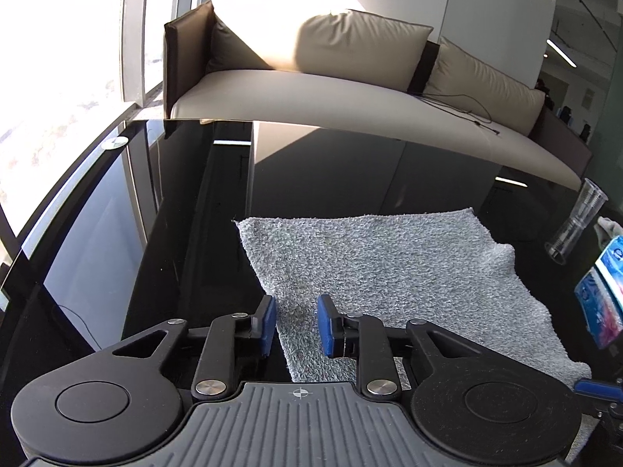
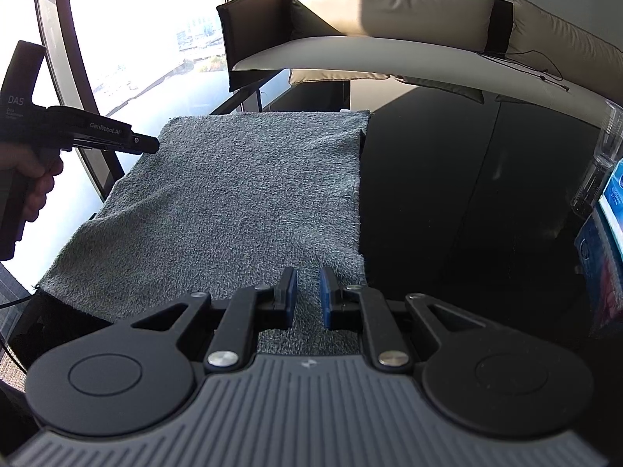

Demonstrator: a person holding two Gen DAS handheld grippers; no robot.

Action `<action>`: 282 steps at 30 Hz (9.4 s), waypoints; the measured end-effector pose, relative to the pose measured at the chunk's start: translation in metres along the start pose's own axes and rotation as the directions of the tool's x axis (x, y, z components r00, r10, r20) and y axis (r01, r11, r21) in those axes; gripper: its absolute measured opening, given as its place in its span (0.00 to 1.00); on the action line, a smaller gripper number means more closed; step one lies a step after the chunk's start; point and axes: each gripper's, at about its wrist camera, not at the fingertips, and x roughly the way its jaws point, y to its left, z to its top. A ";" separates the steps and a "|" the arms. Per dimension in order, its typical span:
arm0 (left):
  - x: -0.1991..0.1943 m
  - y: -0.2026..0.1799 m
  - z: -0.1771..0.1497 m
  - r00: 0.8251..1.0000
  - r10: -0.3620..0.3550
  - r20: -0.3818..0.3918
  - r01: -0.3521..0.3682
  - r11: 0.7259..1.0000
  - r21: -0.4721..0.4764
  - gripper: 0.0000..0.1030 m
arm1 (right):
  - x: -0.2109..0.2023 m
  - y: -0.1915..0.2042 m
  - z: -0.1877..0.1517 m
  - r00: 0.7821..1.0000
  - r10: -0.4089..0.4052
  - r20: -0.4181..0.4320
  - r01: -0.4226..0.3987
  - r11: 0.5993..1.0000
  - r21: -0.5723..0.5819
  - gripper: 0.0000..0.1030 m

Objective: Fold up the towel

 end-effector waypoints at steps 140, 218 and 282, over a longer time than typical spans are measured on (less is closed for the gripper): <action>0.009 0.039 0.057 0.990 0.038 0.134 -0.029 0.998 -0.063 0.26 | 0.022 0.122 0.021 0.923 0.377 0.071 -0.354 0.908 -0.225 0.19; -0.023 0.049 0.052 0.987 0.064 0.150 -0.055 0.997 -0.062 0.39 | 0.037 0.167 0.010 0.925 0.379 -0.015 -0.350 0.838 -0.418 0.21; -0.137 -0.029 -0.122 0.978 0.123 0.172 -0.129 0.991 0.030 0.99 | -0.029 0.006 -0.041 0.982 -0.033 0.188 0.017 0.996 0.084 0.88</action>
